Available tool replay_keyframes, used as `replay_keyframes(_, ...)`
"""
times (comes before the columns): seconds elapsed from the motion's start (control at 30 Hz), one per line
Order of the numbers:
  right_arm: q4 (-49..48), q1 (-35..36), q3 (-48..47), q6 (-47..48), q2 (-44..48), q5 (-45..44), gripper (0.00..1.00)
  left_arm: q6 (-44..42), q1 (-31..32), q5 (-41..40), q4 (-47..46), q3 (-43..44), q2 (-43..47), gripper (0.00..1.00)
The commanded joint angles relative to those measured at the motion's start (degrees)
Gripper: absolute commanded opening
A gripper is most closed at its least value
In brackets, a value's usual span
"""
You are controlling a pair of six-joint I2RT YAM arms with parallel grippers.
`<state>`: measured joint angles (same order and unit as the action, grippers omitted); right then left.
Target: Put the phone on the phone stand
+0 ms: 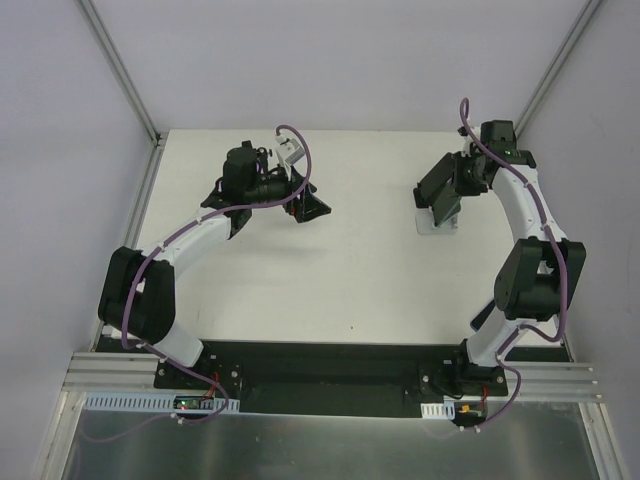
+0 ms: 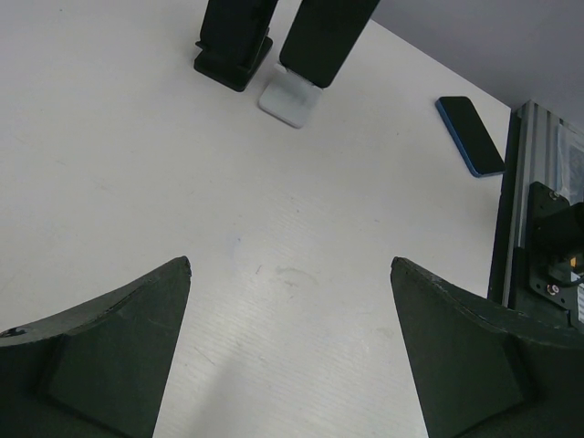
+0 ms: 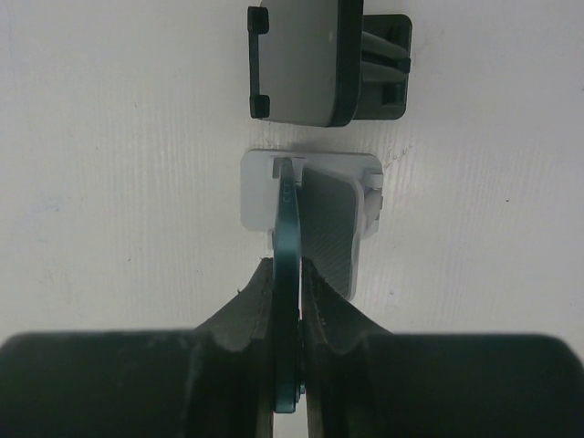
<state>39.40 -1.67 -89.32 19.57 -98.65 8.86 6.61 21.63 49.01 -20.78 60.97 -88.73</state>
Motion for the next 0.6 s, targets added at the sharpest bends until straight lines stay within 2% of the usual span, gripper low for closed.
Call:
replay_keyframes(0.0,-3.36,-0.61,0.02,0.38,-0.31,1.42,0.00,-0.63,-0.36,0.91,-2.87,0.20,0.05,0.89)
replay_keyframes(0.37,-5.12,-1.23,2.83,-0.23,-0.75,4.84,0.04,-0.46,-0.36,1.96,-2.95,0.29,-0.04,0.89)
replay_keyframes(0.43,-6.44,-2.19,3.97,-1.64,-0.58,8.35,0.00,-0.29,-0.36,2.22,-2.87,0.38,-0.22,0.89)
replay_keyframes(0.57,-9.33,-4.56,6.96,-4.36,-0.23,17.91,0.00,0.33,-0.36,2.40,-2.95,0.55,-0.13,0.89)
